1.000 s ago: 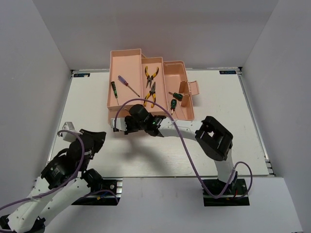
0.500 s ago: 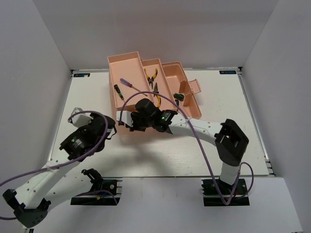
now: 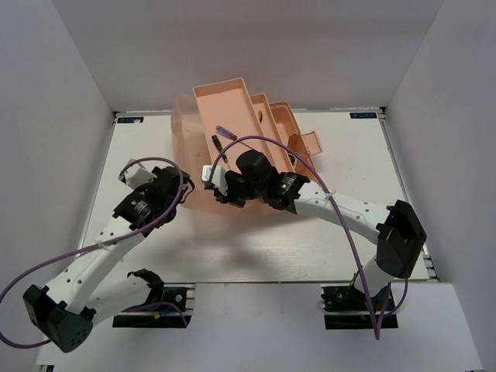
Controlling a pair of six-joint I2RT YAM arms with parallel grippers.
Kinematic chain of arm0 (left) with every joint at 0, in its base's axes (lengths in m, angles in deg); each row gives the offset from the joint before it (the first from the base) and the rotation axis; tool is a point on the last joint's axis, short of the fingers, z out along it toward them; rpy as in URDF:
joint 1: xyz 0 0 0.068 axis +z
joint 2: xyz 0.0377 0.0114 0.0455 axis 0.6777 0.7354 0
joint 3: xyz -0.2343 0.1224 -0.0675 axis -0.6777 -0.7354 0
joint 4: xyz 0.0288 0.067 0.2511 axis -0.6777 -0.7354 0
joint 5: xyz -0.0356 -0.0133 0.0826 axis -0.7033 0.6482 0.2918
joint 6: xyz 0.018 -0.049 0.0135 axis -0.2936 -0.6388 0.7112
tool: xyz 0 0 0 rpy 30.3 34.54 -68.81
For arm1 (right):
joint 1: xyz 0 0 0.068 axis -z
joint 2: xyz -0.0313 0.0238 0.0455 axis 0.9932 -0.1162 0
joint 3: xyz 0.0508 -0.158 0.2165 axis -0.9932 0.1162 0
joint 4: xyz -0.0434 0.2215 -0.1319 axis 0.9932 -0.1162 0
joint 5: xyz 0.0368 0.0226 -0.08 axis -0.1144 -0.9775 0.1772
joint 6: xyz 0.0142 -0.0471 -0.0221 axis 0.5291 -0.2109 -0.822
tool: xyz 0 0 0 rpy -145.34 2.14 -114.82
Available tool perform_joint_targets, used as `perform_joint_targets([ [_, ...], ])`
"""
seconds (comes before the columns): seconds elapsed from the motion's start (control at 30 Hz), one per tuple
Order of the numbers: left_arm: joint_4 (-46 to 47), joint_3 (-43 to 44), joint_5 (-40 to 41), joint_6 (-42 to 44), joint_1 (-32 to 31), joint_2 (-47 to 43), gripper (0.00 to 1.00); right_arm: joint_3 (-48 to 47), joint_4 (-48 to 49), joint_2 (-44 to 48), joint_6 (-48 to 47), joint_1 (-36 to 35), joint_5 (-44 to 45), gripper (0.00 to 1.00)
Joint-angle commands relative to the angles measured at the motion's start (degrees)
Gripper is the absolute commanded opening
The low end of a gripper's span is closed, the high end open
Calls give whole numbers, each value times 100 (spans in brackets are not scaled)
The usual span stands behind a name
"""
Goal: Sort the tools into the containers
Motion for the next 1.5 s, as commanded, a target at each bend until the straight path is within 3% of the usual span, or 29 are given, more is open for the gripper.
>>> perform_joint_targets([
  [0.0,218,185,-230,681,390,152,66,-177,1002,570,172,133,103,0],
  [0.33,367,79,-705,1000,1533,-49,67,-116,993,684,453,177,226,0],
  [0.5,1190,-588,-1680,1201,2007,65,67,-46,1230,781,673,256,235,0],
  [0.63,1887,-721,-2620,1483,2262,635,67,112,1283,877,796,300,261,0],
  [0.93,3135,-71,-4027,1966,2606,1971,66,394,1345,974,893,397,-11,0],
  [1.03,3451,-70,-4352,1966,2728,2051,66,289,1082,939,884,423,-344,46],
  [1.07,3513,-70,-4432,1966,2729,2121,66,236,855,1000,884,423,-502,53],
  [1.17,3584,-70,-4591,1966,2790,2279,66,297,738,1211,937,520,-889,58],
  [1.27,3637,43,-4705,1966,2791,2420,66,648,993,1694,858,607,-1066,58],
  [1.37,3637,114,-4705,2019,2843,2526,66,798,1362,2099,718,634,-321,50],
  [1.4,3637,184,-4705,2019,2843,2526,66,798,1388,2204,665,651,560,44],
  [1.43,3637,272,-4705,2019,2843,2578,66,764,1432,2240,517,669,908,34],
  [1.47,3637,272,-4757,2071,2843,2640,66,746,1607,2249,463,756,1477,0],
])
